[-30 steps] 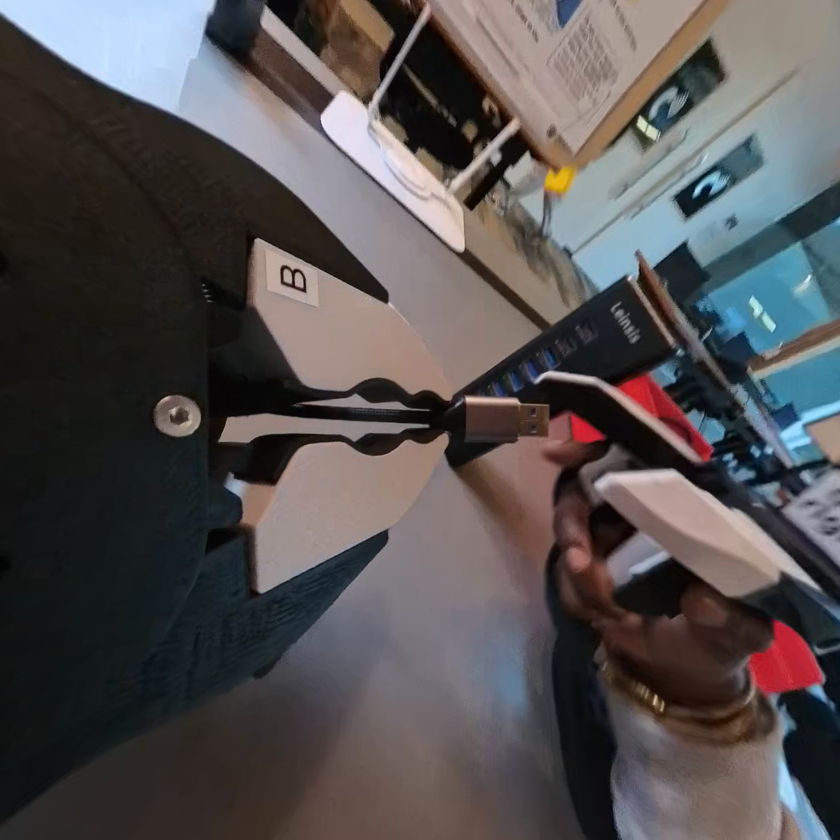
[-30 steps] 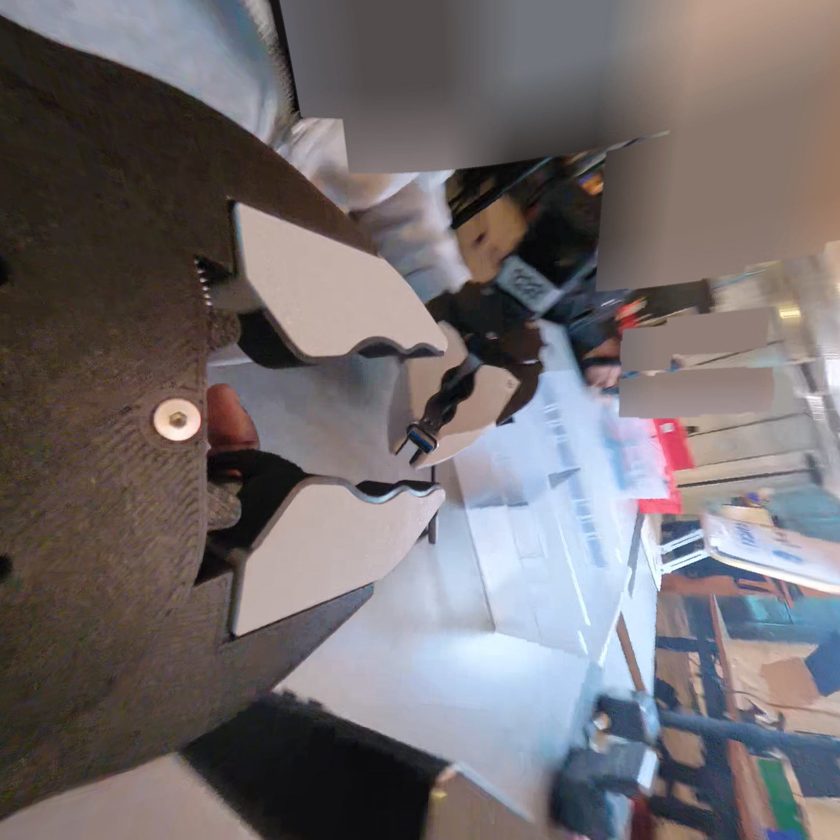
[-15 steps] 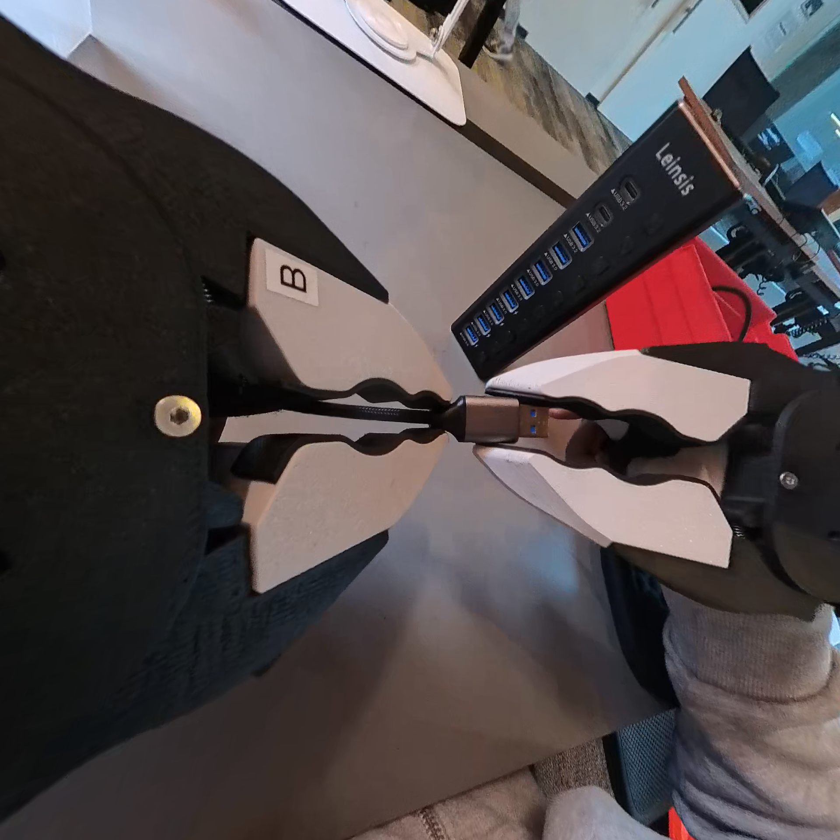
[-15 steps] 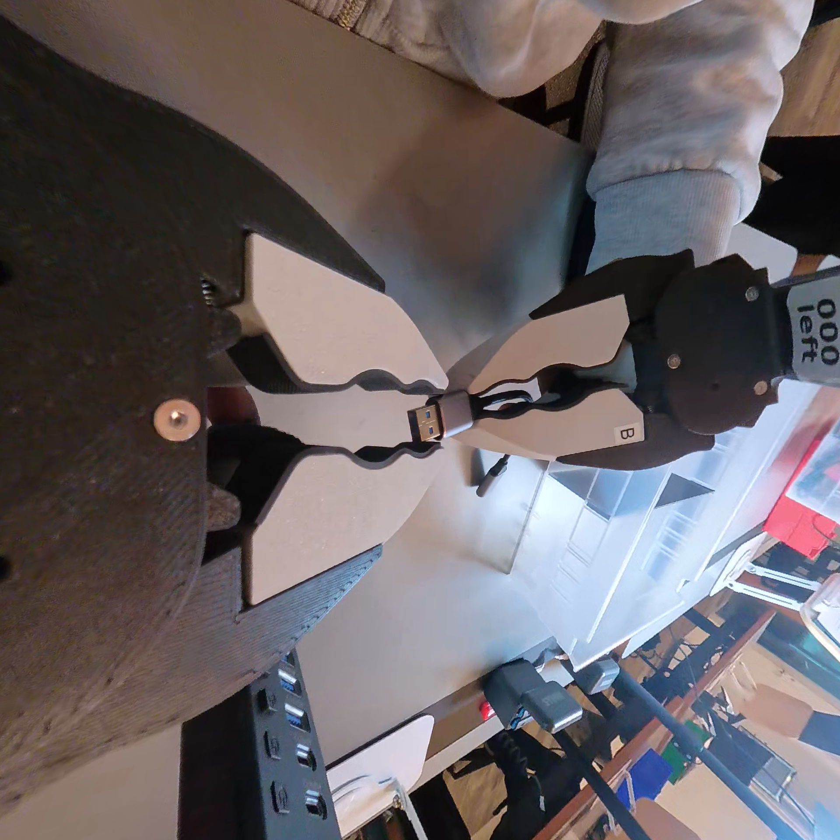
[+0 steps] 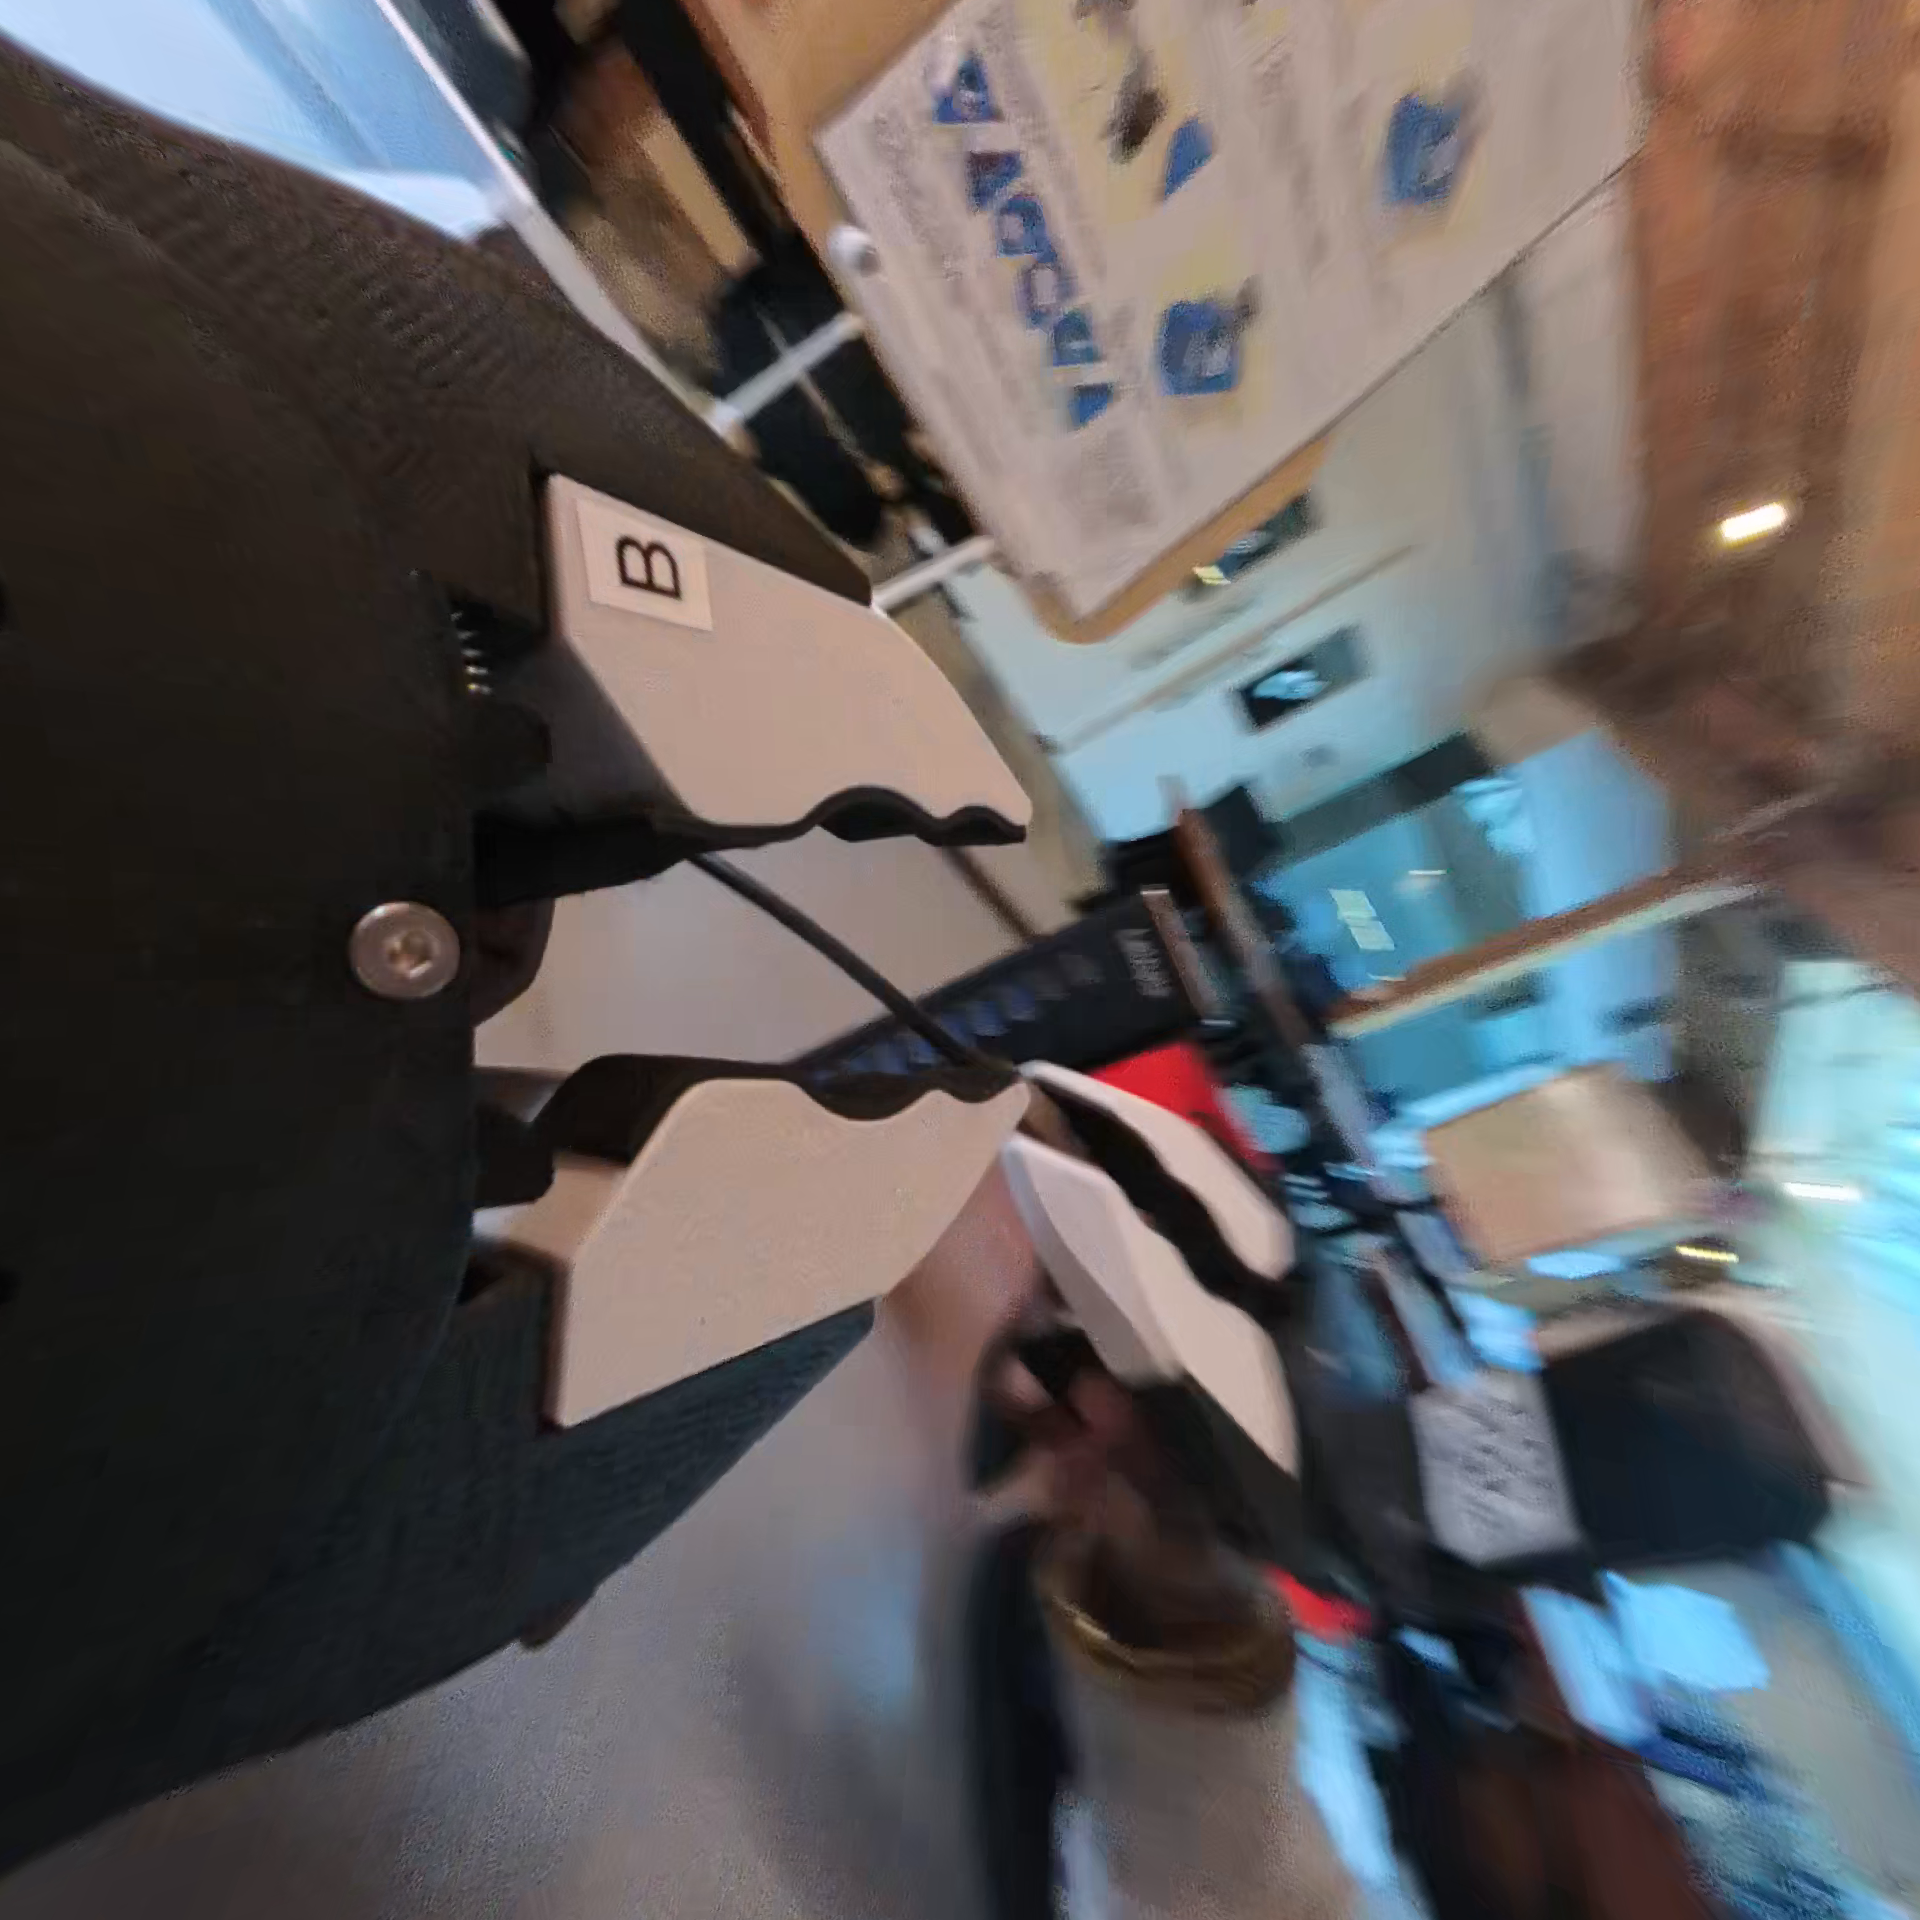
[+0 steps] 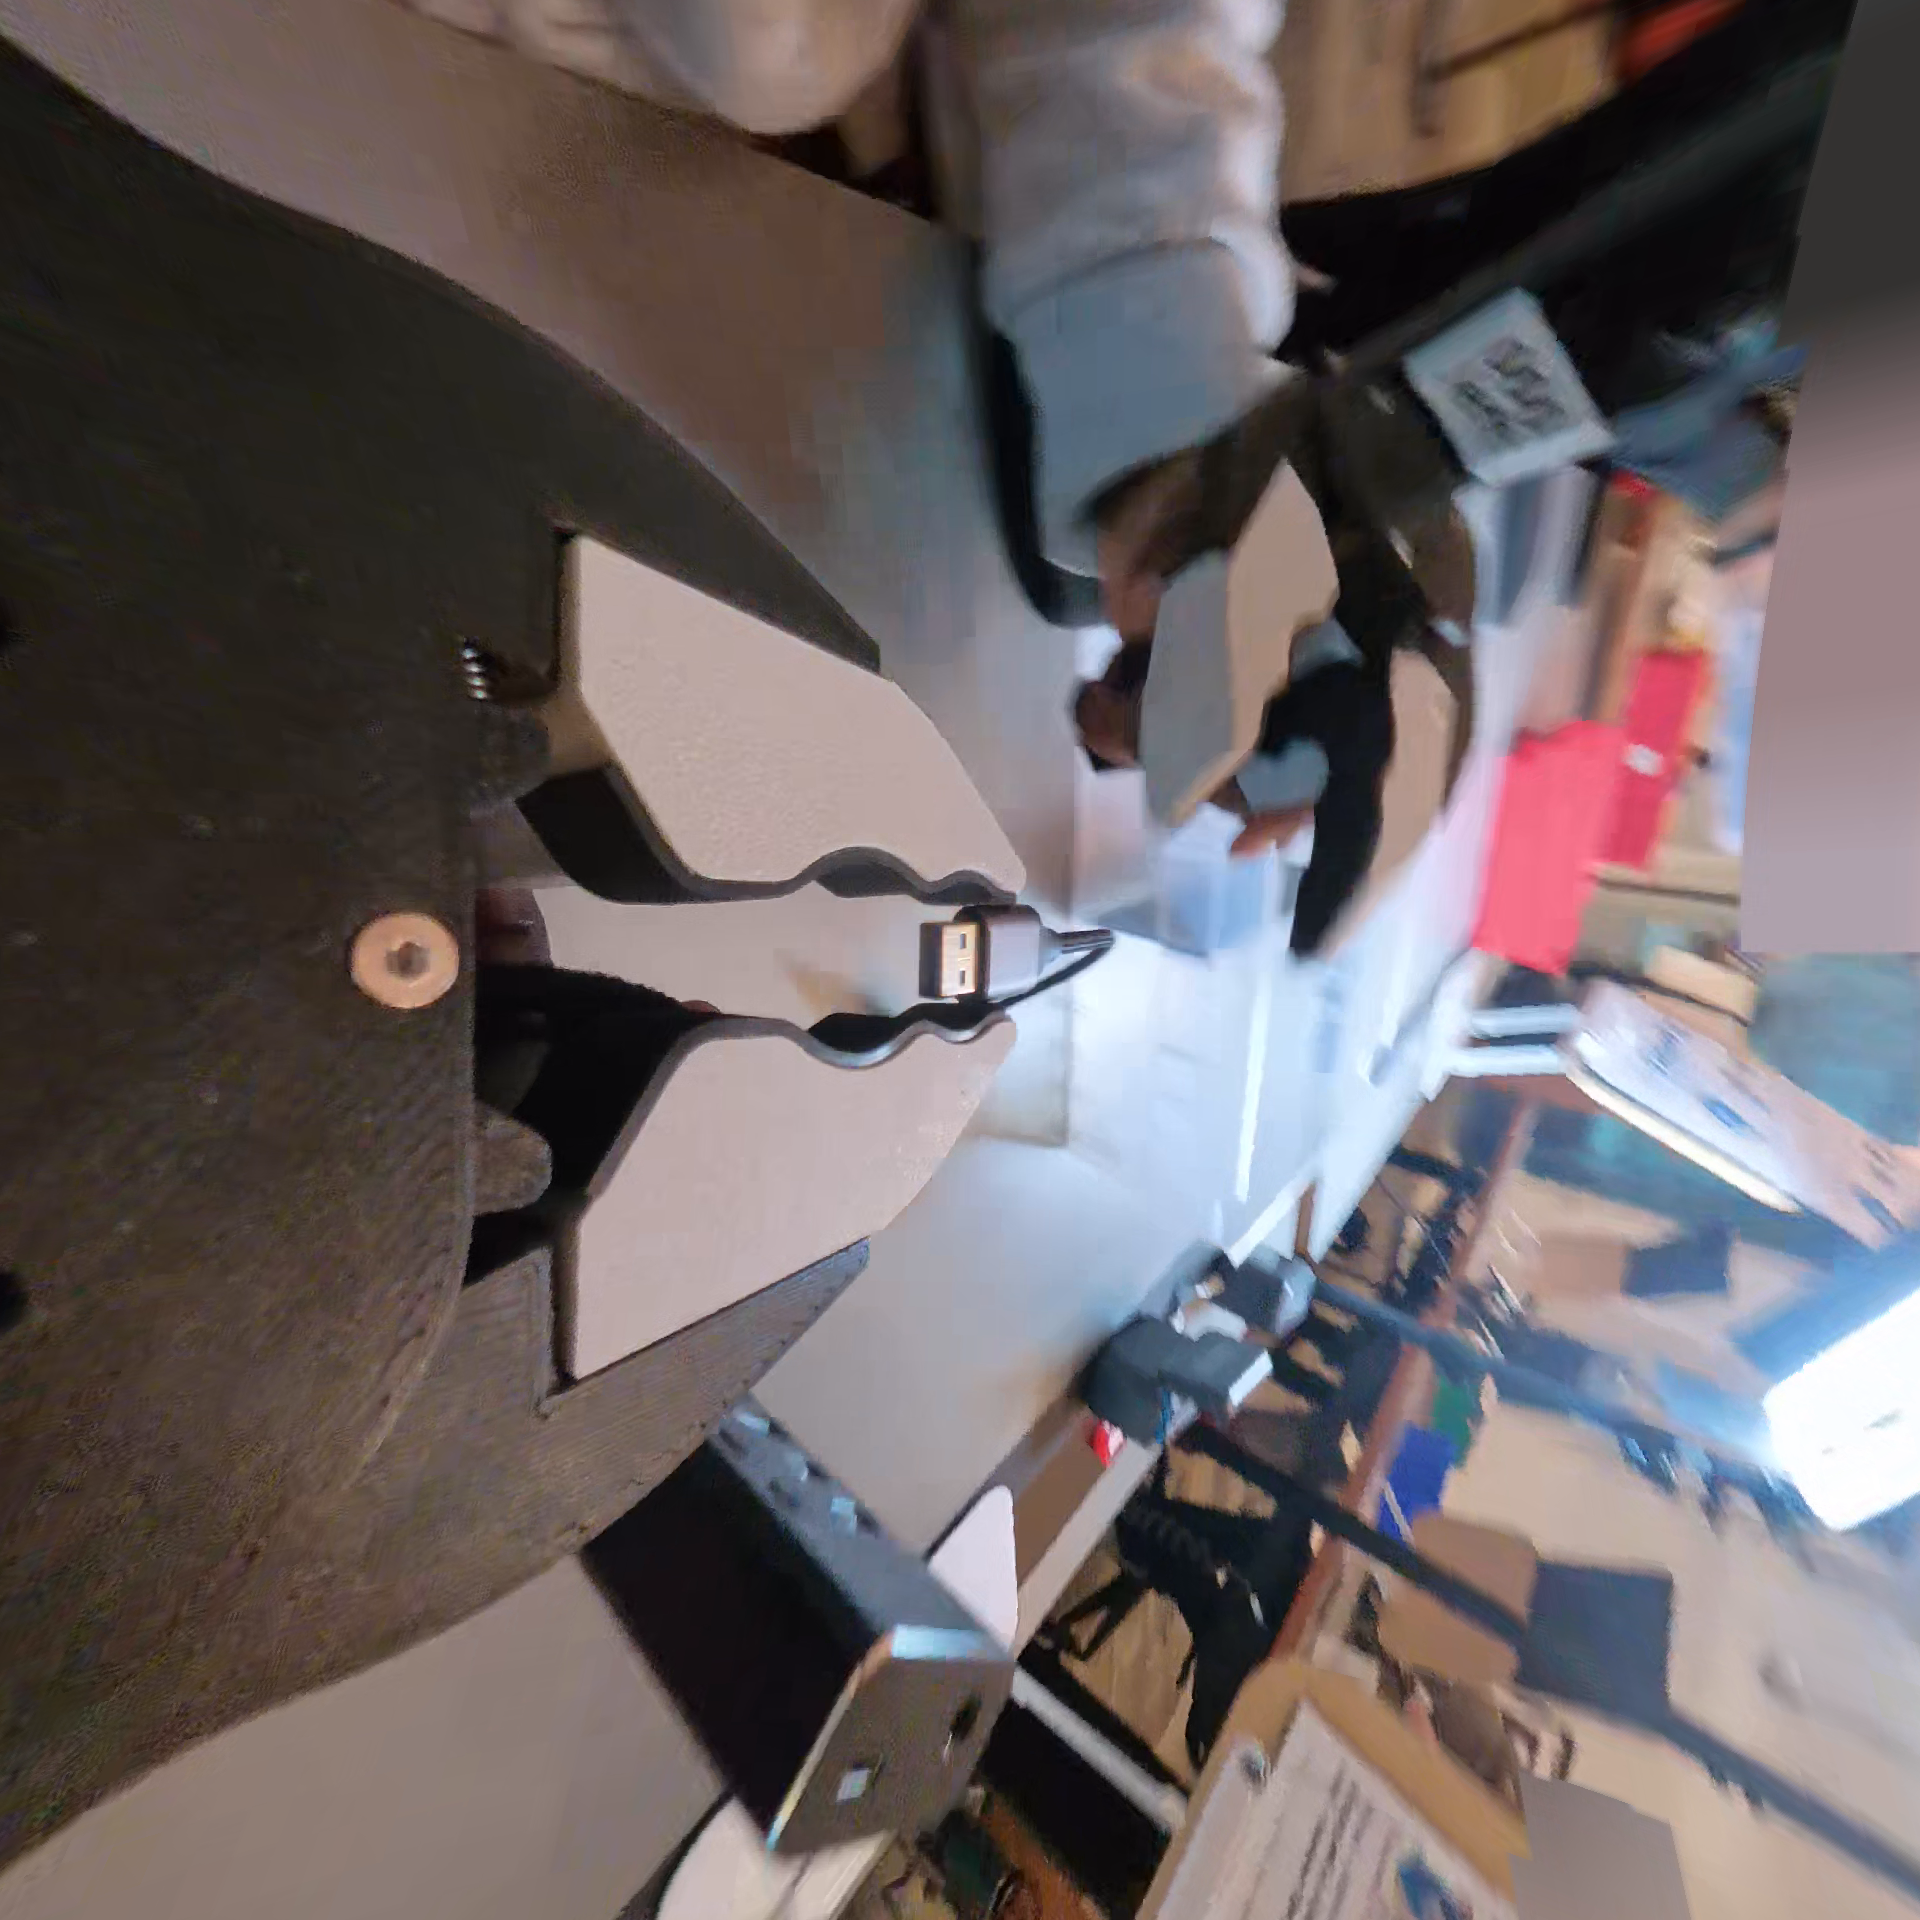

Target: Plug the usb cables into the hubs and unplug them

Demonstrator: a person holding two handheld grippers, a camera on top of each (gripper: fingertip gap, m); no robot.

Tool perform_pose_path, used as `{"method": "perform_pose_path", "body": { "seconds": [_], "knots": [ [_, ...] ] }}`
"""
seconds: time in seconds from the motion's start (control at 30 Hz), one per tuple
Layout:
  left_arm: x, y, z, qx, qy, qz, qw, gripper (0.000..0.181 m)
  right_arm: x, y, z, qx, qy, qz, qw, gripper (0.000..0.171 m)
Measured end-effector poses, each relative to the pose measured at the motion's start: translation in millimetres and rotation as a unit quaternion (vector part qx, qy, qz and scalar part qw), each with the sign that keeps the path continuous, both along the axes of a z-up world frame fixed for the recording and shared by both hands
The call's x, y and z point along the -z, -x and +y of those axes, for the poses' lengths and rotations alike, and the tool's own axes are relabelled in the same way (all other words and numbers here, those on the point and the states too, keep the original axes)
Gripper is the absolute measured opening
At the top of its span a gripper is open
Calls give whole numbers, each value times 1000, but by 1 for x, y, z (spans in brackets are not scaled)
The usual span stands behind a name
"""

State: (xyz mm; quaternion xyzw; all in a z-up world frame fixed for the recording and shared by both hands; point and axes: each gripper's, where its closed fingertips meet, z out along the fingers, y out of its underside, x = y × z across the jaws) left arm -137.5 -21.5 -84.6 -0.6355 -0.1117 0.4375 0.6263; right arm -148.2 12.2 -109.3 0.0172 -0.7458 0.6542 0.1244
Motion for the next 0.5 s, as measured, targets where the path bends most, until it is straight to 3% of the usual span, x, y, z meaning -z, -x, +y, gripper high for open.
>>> {"method": "perform_pose_path", "body": {
  "seconds": [0.07, 0.17, 0.23, 0.33, 0.5],
  "knots": [
    [-20, -28, 8, 114, -77, 13, 990, 32, -16, 9, 3, 26, 61, -38, 997, 18],
    [-7, -50, 34, 287, -116, -135, 941, 26, -38, 9, 8, 12, 158, -110, 981, 17],
    [10, -37, 46, 273, -111, -212, 932, 32, -54, 0, 13, -35, 224, -167, 960, 17],
    [12, -17, 47, 211, -133, -196, 948, 38, -64, -16, 14, -114, 271, -240, 925, 17],
    [-16, -24, 35, 252, -227, -170, 925, 40, -42, -32, -5, -151, 209, -268, 928, 17]
  ]
}}
